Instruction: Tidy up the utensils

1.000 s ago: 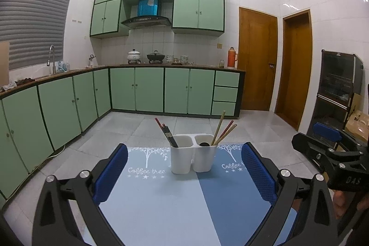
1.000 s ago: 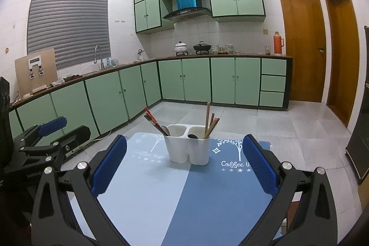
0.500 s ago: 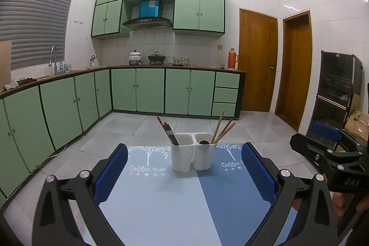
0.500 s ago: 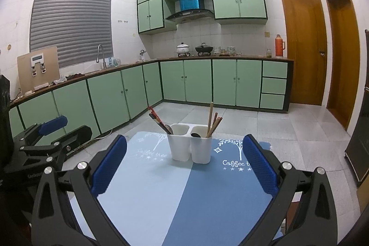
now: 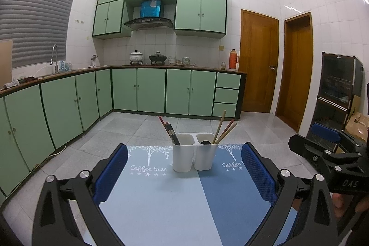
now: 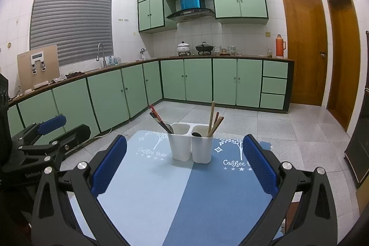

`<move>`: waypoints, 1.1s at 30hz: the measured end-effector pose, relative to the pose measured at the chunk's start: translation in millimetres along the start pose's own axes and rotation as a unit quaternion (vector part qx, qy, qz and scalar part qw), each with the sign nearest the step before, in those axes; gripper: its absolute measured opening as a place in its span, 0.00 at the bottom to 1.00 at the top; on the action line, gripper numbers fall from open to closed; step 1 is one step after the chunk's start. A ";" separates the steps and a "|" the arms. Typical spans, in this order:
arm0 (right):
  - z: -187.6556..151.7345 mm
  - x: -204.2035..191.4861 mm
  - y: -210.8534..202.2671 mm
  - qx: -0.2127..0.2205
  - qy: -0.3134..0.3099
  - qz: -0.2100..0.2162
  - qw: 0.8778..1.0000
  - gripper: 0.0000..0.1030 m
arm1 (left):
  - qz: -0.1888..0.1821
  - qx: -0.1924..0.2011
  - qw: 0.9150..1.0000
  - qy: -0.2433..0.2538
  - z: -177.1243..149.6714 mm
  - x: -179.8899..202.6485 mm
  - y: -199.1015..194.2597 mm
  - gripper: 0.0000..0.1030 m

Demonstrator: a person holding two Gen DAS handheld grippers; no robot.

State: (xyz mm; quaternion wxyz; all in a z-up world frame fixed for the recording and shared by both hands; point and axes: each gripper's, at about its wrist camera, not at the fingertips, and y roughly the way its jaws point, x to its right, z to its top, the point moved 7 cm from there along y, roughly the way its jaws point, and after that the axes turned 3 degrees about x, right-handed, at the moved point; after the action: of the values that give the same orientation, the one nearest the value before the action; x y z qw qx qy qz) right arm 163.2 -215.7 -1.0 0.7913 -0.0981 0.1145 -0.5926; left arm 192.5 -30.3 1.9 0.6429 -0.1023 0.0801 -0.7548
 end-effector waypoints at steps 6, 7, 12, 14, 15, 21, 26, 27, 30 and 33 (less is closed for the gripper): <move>-2.1 -1.0 2.7 -0.003 0.000 0.001 1.000 0.95 | 0.001 0.000 1.000 -0.001 0.1 0.5 -0.4 0.94; -2.1 -1.3 2.9 -0.003 0.000 0.001 1.000 0.95 | 0.001 0.000 1.000 -0.001 0.1 0.4 -0.6 0.94; -2.5 -1.7 3.3 -0.004 0.000 0.001 1.000 0.95 | 0.002 -0.001 1.000 -0.002 -0.8 -1.1 -0.8 0.94; -2.3 -2.2 3.2 -0.003 0.000 0.001 1.000 0.95 | 0.002 -0.001 1.000 -0.001 -0.6 -1.1 -1.0 0.94; -2.2 -1.8 3.3 -0.003 0.000 0.001 1.000 0.95 | 0.002 -0.001 1.000 -0.001 -0.5 -1.2 -0.8 0.94; -2.8 -2.4 3.6 -0.003 0.000 0.001 1.000 0.95 | 0.002 -0.001 1.000 -0.001 0.2 -1.8 -0.5 0.94; -2.8 -2.3 3.2 -0.002 0.000 0.001 1.000 0.95 | 0.002 -0.001 1.000 0.000 0.5 -1.6 -0.3 0.94; -3.0 -2.5 3.6 -0.002 0.000 0.001 1.000 0.95 | 0.002 -0.001 1.000 -0.001 0.5 -1.5 -0.2 0.94; -3.0 -2.5 3.5 -0.002 0.000 0.002 1.000 0.95 | 0.002 -0.001 1.000 -0.001 0.4 -1.3 -0.1 0.94; -3.1 -2.5 3.6 -0.002 0.001 0.001 1.000 0.95 | 0.003 -0.001 1.000 -0.001 0.4 -1.6 -0.3 0.94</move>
State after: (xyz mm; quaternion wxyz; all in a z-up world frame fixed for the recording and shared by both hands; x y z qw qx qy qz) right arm 164.9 -212.3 -4.9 0.7918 -0.0991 0.1163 -0.5914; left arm 192.6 -28.7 2.3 0.6448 -0.1033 0.0805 -0.7530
